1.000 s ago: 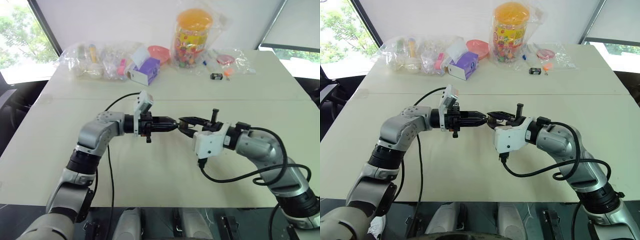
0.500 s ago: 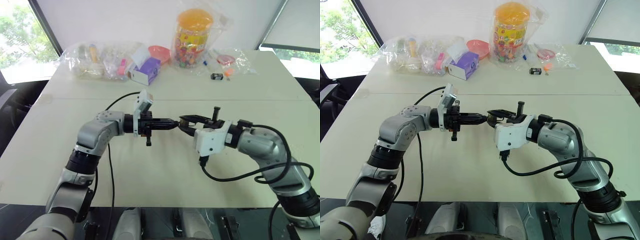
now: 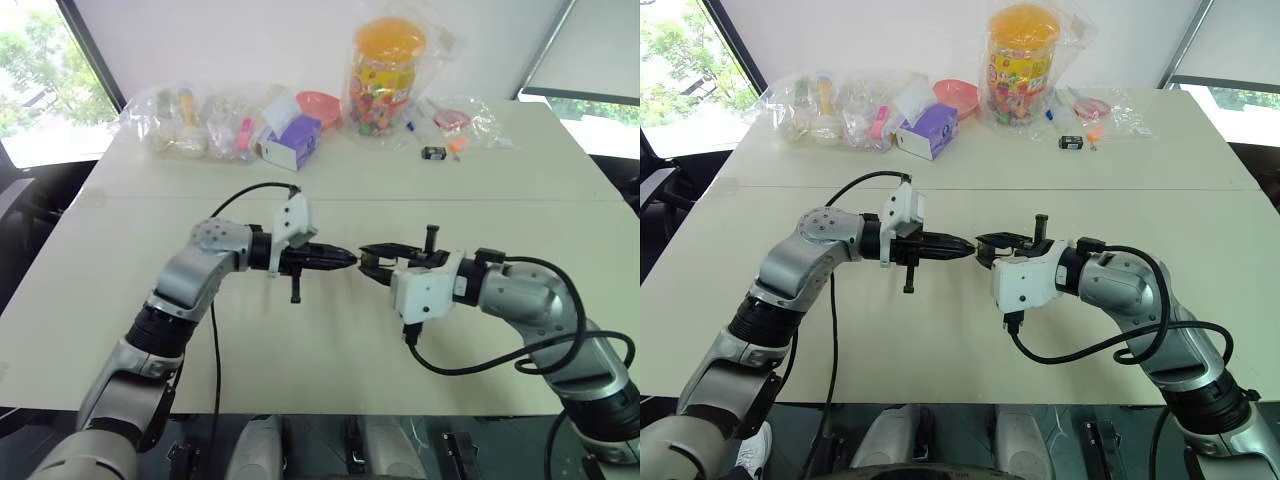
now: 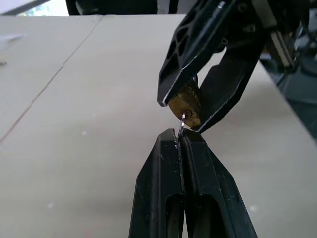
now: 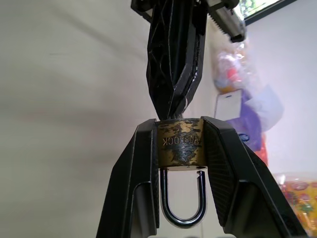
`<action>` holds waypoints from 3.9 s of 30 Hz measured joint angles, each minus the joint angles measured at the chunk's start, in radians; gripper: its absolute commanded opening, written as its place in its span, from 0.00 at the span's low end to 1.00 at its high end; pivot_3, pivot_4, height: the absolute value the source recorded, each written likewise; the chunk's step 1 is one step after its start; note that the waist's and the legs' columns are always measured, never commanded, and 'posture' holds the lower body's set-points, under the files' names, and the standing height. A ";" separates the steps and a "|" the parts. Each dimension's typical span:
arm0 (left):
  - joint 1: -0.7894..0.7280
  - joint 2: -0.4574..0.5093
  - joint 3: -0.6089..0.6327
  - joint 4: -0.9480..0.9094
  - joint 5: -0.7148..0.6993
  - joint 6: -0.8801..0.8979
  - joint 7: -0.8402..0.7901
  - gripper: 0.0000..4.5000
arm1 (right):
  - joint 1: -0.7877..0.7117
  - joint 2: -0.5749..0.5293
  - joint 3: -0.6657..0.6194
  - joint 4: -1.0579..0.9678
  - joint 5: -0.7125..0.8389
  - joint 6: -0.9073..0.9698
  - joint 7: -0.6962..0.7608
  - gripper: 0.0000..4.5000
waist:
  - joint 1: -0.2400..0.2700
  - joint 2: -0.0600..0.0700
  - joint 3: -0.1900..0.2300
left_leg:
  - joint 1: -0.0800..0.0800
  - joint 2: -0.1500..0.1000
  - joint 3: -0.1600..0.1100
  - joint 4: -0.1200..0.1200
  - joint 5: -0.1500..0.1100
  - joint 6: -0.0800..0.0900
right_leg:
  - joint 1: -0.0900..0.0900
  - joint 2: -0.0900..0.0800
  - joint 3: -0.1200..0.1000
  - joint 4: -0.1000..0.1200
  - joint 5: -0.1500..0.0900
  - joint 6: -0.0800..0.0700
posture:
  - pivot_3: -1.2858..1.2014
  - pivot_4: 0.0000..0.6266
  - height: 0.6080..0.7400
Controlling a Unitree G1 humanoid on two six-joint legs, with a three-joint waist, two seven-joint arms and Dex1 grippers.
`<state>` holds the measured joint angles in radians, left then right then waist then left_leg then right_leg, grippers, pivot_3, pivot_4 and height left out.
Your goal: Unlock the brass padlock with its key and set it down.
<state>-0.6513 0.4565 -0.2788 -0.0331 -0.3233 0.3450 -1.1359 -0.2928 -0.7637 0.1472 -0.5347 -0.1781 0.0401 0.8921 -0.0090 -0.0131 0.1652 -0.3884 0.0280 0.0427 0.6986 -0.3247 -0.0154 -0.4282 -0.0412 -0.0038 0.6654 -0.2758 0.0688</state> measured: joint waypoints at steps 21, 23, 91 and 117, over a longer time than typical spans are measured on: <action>-0.018 0.006 0.205 -0.007 -0.420 0.579 0.056 0.42 | -0.013 -0.016 0.026 -0.006 0.042 -0.011 0.039 0.16 | -0.003 0.000 0.000 | 0.000 0.000 -0.002 0.000 0.000 0.001 | 0.000 0.000 0.000 0.000 0.000 0.000 | 0.52 0.24 1.00; -0.034 0.002 0.252 -0.006 -0.476 0.643 0.075 0.66 | -0.010 -0.016 0.036 -0.006 0.042 -0.011 0.040 0.16 | -0.002 0.000 0.000 | 0.000 0.000 -0.001 0.001 0.000 0.001 | 0.000 0.000 0.000 0.000 0.000 0.000 | 0.52 0.24 1.00; 0.048 -0.076 0.165 -0.016 -0.418 0.609 0.153 0.00 | -0.020 -0.053 0.014 -0.046 0.078 0.168 0.113 0.98 | -0.001 0.000 0.000 | 0.000 0.000 -0.002 0.001 0.000 0.001 | 0.000 -0.001 0.000 0.000 0.000 0.000 | 0.52 0.24 1.00; 0.077 -0.043 0.126 -0.028 -0.326 0.471 0.116 0.00 | -0.145 0.006 -0.130 -0.089 0.565 0.790 -0.062 0.01 | -0.001 0.000 0.000 | 0.000 0.000 -0.002 0.000 -0.001 0.001 | 0.001 -0.001 0.000 0.000 0.000 0.000 | 0.52 0.24 1.00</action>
<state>-0.5739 0.4130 -0.1532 -0.0611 -0.6488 0.8161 -1.0204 -0.4382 -0.7578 0.0170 -0.6237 0.3869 0.8302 0.8298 -0.0099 -0.0134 0.1653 -0.3887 0.0277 0.0406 0.6987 -0.3253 -0.0144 -0.4276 -0.0426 -0.0042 0.6653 -0.2758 0.0688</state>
